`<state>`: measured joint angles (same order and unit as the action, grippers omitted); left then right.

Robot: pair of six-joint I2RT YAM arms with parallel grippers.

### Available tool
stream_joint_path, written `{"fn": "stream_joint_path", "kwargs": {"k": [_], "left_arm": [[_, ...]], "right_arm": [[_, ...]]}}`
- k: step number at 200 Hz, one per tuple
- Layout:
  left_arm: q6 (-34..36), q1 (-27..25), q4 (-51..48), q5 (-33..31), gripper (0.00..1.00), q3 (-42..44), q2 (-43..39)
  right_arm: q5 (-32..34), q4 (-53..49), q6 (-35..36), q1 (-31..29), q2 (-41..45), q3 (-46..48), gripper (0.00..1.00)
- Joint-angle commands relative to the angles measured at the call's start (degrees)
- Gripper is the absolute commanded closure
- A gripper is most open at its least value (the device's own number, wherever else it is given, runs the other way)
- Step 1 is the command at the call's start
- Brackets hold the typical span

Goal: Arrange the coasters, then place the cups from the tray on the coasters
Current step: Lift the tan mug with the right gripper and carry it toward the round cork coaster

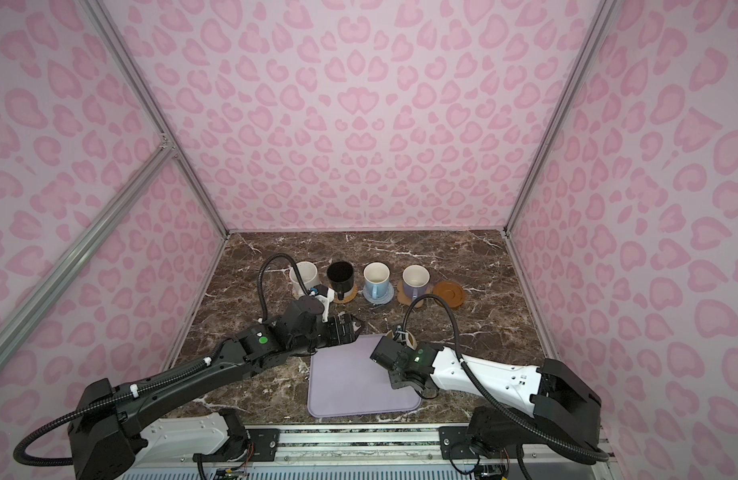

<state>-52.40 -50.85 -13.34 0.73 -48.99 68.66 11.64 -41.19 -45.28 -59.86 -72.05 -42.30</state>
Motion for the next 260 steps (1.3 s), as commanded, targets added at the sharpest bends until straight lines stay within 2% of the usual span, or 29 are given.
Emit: {"fn": "stream_joint_path", "kwargs": {"k": [1,49,99,132,166,185,218,236,260], "left_arm": [[-0.4,-0.1,2.8,-0.8,0.02,0.2,-0.6],[-1.0,-0.2,5.6,-0.9,0.02,-0.3,-0.4],[1.3,-0.1,5.3,-1.0,0.03,-6.6,3.2],[2.6,-0.1,4.8,0.5,0.03,-11.6,7.4],[4.6,-0.2,4.5,2.1,0.03,-18.0,12.8],[5.4,-0.2,3.8,2.3,0.03,-22.0,16.1],[7.3,-0.1,2.9,4.7,0.03,-29.4,22.5],[8.3,-0.2,1.9,4.5,0.03,-32.7,25.4],[8.9,-0.2,0.3,4.5,0.03,-36.4,29.1]], "right_arm": [[2.3,1.5,1.0,0.6,2.2,0.1,1.0],[3.7,-0.9,3.3,3.8,5.5,-0.8,1.0],[4.7,-1.6,8.1,11.6,11.2,-1.2,1.0],[4.4,-4.6,12.7,19.5,14.0,-3.4,1.0],[0.5,-3.8,18.3,31.2,16.0,-5.1,1.0],[-3.2,-1.5,21.2,38.0,14.4,-6.0,1.0],[-7.3,4.2,24.0,46.1,8.4,-7.4,1.0],[-9.7,7.8,24.4,49.4,4.3,-8.1,1.0],[-9.5,9.8,23.9,51.3,-2.9,-11.9,1.0]]}}
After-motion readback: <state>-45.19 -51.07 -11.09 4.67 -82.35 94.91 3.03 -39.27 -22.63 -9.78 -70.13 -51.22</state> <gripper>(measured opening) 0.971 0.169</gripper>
